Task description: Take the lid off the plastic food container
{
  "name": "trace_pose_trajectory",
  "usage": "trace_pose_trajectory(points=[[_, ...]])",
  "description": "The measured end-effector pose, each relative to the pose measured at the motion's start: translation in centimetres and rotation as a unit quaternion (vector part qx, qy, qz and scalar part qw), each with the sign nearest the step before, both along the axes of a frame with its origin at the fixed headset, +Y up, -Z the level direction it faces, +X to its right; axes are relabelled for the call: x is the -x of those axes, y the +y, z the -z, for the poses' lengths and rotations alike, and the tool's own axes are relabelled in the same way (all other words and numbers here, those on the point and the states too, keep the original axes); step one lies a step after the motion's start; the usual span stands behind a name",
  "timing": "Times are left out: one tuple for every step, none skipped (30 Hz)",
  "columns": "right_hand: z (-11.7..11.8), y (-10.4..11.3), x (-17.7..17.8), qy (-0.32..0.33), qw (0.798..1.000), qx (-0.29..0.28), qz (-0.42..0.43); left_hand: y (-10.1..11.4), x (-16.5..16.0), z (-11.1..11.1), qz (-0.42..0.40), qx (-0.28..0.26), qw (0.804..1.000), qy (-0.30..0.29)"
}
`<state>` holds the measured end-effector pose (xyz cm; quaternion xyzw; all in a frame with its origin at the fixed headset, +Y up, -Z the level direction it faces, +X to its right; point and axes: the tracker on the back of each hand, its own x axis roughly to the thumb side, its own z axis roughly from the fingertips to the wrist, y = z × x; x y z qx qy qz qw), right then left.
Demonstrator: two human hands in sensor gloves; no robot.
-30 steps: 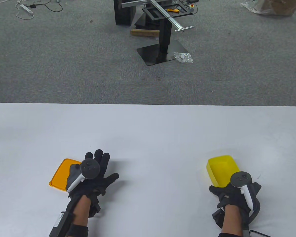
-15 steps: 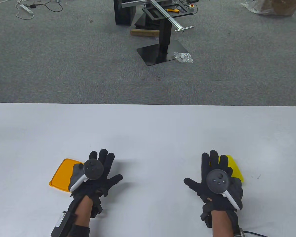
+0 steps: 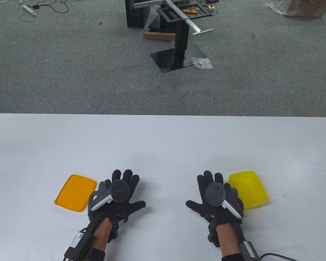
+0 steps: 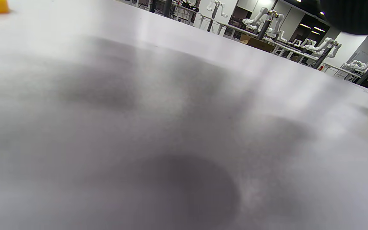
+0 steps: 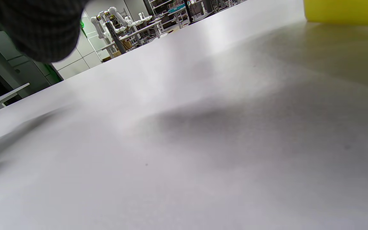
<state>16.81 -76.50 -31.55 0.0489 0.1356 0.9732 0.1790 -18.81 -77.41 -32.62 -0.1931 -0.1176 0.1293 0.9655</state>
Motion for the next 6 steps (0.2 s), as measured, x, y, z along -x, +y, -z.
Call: trace_pose_trajectory(points=[[-0.02,0.00,0.03,0.002,1.000,0.000,-0.001,0.00,-0.04,-0.02,0.000,0.001,1.000,-0.001],[-0.03,-0.03,0.06,0.003,1.000,0.001,0.001,0.01,-0.07,-0.04,-0.002,0.001,1.000,-0.002],[-0.03,-0.07,0.09,0.004,1.000,0.002,0.003,0.02,-0.11,-0.05,-0.004,0.000,1.000,-0.003],[-0.05,-0.07,0.12,0.006,1.000,0.003,0.002,0.02,-0.17,-0.07,-0.006,0.001,1.000,-0.006],[-0.05,-0.08,0.13,0.006,1.000,0.004,0.001,0.01,-0.20,-0.07,-0.007,0.002,1.000,-0.007],[-0.06,-0.07,0.13,0.007,1.000,0.006,0.000,0.02,-0.17,-0.06,-0.007,0.002,1.000,-0.005]])
